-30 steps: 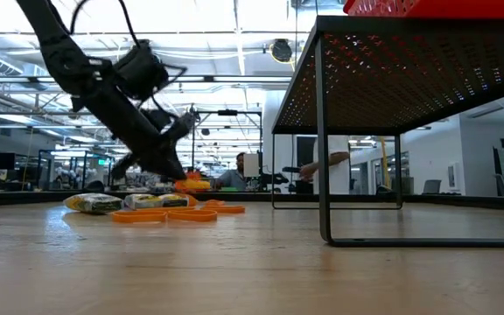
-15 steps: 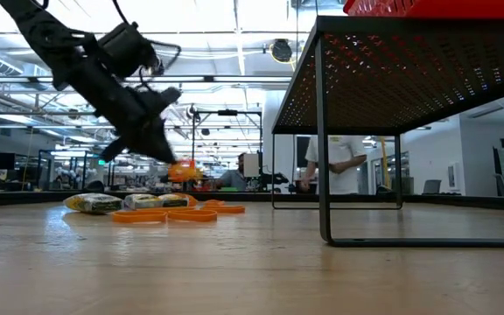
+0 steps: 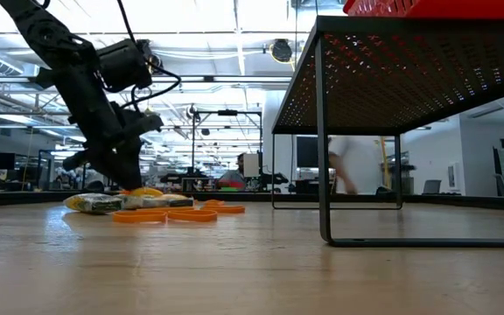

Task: Pick & Place Office Desk Supplies
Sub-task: Put the orange spring keychain into the middle red bin on the shelf

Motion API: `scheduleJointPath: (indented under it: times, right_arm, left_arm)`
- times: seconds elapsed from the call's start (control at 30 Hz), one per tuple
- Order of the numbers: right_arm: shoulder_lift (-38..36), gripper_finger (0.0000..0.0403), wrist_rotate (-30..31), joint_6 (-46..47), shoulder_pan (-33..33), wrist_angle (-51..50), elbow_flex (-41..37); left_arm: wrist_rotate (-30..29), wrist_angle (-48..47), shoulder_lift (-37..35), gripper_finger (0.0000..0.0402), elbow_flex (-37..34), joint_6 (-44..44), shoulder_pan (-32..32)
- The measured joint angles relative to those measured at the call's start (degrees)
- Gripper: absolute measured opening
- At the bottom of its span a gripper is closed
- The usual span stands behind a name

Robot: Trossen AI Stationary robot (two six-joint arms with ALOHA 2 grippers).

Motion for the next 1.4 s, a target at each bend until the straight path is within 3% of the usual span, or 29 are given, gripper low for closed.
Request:
scheduleJointPath:
  times: [0.37, 0.57, 1.1, 1.27, 1.4]
  right_arm:
    - [0.0, 0.0164, 0.0, -0.2, 0.0, 0.0, 0.0]
    - [0.0, 0.0164, 0.0, -0.2, 0.0, 0.0, 0.0]
    - [0.1, 0.0164, 0.0, -0.2, 0.0, -0.2, 0.0]
    - [0.1, 0.0164, 0.0, -1.4, 0.0, -0.2, 0.0]
    - [0.1, 0.0164, 0.0, -1.5, 0.0, -0.2, 0.0]
  left_arm:
    - [0.0, 0.9, -0.1, 0.0144, 0.0, 0.7, 0.4]
    - [-1.1, 2.5, -1.7, 0.0170, 0.1, 5.5, 0.9]
    - [-4.4, -3.2, -2.4, 0.0173, 0.1, 30.1, -0.3]
    - [-8.2, -2.8, -1.6, 0.0173, 0.1, 33.5, -0.2]
    - [-7.6, -0.9, 0.4, 0.0173, 0.0, 36.0, 0.2]
